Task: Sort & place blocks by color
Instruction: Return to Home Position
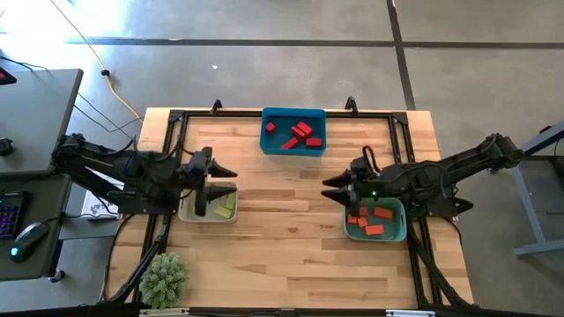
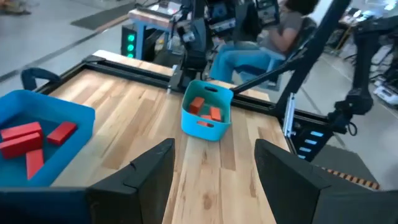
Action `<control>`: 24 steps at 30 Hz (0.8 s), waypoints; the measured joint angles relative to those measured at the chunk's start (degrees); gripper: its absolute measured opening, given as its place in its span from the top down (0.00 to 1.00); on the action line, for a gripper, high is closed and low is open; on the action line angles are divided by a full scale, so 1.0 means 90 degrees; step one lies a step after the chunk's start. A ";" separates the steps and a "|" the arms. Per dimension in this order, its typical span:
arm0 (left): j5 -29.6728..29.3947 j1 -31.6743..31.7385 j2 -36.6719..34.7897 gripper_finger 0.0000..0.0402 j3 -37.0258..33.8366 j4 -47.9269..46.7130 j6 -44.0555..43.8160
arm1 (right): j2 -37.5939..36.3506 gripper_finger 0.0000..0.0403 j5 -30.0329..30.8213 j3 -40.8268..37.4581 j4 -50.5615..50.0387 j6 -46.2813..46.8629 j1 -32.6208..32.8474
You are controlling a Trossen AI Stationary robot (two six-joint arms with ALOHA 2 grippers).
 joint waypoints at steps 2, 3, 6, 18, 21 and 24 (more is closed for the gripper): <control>0.0008 -0.0100 -0.0374 0.47 -0.0510 0.0298 0.0104 | 0.0000 0.48 0.0085 0.0000 0.0273 -0.0210 0.0000; 0.0049 -0.0150 -0.0545 0.47 -0.0743 0.0473 0.0141 | 0.0000 0.48 0.0094 0.0000 0.0353 -0.0244 0.0000; 0.0174 -0.0268 -0.1072 0.47 -0.1412 0.0765 0.0212 | 0.0000 0.48 0.0101 0.0000 0.0525 -0.0215 0.0000; 0.0573 -0.0331 -0.2983 0.47 -0.3122 0.1188 0.0475 | 0.0002 0.48 0.1172 0.0000 0.0665 0.0854 -0.0223; 0.0651 -0.0331 -0.3440 0.47 -0.3419 0.1181 0.0449 | 0.0002 0.48 0.1218 0.0000 0.0749 0.0585 -0.0226; 0.0651 -0.0322 -0.3852 0.47 -0.3683 0.1199 0.0588 | 0.0002 0.48 0.1223 0.0000 0.0815 0.0217 -0.0234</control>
